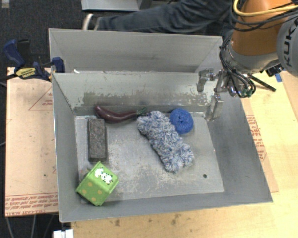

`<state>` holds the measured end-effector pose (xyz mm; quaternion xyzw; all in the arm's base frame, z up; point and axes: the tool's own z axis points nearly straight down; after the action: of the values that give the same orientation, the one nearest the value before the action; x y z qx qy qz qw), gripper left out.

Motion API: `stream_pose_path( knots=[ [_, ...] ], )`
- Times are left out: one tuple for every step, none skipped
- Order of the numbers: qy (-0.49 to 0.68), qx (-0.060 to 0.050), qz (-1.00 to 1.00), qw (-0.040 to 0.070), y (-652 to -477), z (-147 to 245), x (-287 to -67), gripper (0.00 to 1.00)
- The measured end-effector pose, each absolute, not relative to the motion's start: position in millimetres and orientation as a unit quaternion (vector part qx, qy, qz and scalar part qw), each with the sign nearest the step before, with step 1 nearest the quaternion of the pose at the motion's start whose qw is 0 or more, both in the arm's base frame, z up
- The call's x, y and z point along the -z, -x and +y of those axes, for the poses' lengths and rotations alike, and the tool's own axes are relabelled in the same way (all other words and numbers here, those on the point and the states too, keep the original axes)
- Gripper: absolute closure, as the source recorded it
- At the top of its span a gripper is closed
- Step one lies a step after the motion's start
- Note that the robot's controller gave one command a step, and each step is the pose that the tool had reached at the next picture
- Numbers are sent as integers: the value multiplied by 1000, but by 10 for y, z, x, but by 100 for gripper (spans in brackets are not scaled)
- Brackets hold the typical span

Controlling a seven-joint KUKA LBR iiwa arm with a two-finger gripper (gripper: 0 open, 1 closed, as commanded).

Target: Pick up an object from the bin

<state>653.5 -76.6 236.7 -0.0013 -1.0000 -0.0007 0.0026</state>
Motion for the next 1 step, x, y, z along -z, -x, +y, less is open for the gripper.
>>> stream_pose_path(
  knots=[
    [1,0,-1000,-1,-6545,-763,-2423,0]
  ],
)
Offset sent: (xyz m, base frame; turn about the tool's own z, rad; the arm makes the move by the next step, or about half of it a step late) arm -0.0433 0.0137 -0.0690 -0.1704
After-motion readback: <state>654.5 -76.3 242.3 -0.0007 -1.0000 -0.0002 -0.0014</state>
